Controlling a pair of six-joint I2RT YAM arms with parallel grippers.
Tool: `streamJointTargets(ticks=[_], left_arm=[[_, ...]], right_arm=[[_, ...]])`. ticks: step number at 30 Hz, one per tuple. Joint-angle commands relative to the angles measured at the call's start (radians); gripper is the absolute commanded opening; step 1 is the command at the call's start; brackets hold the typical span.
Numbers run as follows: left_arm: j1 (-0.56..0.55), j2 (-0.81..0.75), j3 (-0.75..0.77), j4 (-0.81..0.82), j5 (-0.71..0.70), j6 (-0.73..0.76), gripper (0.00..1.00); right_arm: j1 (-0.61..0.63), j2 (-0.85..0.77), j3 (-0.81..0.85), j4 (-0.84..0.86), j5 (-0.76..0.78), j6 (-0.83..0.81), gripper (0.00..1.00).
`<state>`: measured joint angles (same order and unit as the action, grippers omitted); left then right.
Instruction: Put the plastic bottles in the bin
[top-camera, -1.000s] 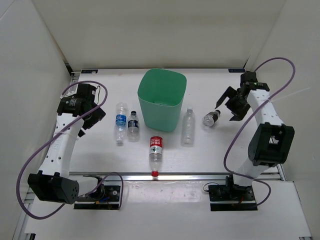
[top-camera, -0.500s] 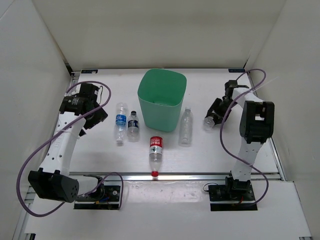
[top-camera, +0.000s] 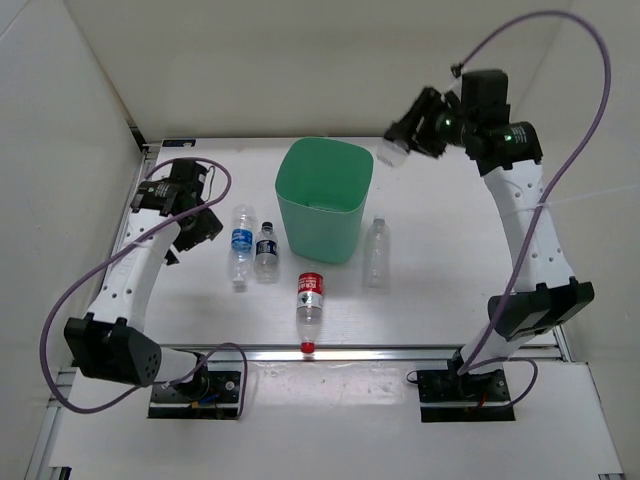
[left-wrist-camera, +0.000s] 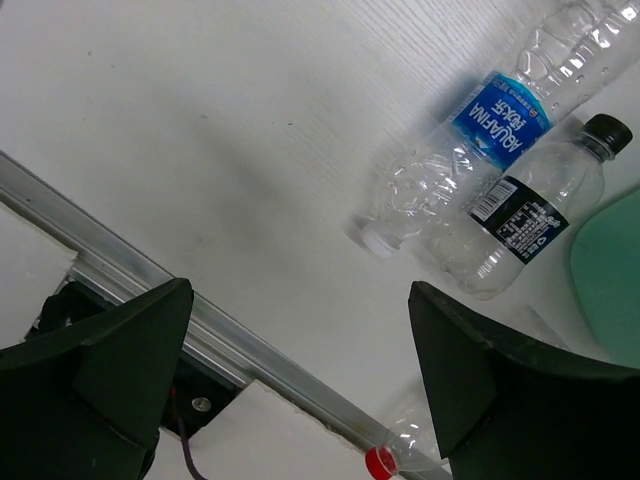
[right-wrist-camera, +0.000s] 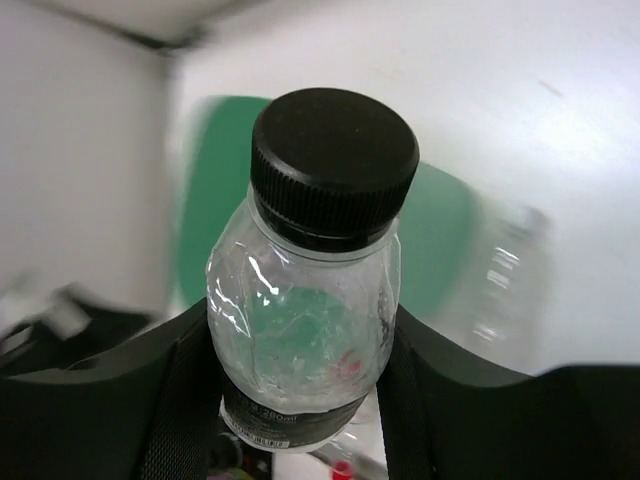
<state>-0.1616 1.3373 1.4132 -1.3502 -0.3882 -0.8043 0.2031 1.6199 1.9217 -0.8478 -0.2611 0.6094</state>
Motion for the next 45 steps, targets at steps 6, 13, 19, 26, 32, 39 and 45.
streamJointTargets(ticks=[6, 13, 19, 26, 32, 39, 45], left_arm=[[-0.065, 0.112, 0.038, 0.133, -0.006, 0.016, 1.0], [-0.065, 0.197, -0.051, 0.272, -0.006, 0.082, 1.0], [-0.065, 0.23, -0.184, 0.514, 0.141, 0.18, 1.0], [-0.098, 0.385, -0.156, 0.58, 0.181, 0.229, 1.0], [-0.107, 0.488, -0.125, 0.58, 0.161, 0.255, 0.85], [-0.107, 0.272, -0.035, 0.453, 0.014, 0.145, 0.6], [-0.118, 0.154, 0.304, 0.286, 0.023, 0.082, 0.59]], right_arm=[[0.191, 0.308, 0.421, -0.054, -0.072, 0.044, 0.65], [0.236, 0.269, 0.353, -0.083, -0.055, -0.012, 1.0], [0.15, 0.17, 0.335, -0.149, -0.078, -0.082, 1.0], [0.15, 0.087, 0.232, -0.175, -0.079, -0.108, 1.0], [0.15, 0.069, 0.221, -0.198, -0.079, -0.129, 1.0], [0.131, 0.049, 0.195, -0.208, -0.069, -0.129, 1.0], [0.122, 0.049, 0.171, -0.208, -0.069, -0.129, 1.0]])
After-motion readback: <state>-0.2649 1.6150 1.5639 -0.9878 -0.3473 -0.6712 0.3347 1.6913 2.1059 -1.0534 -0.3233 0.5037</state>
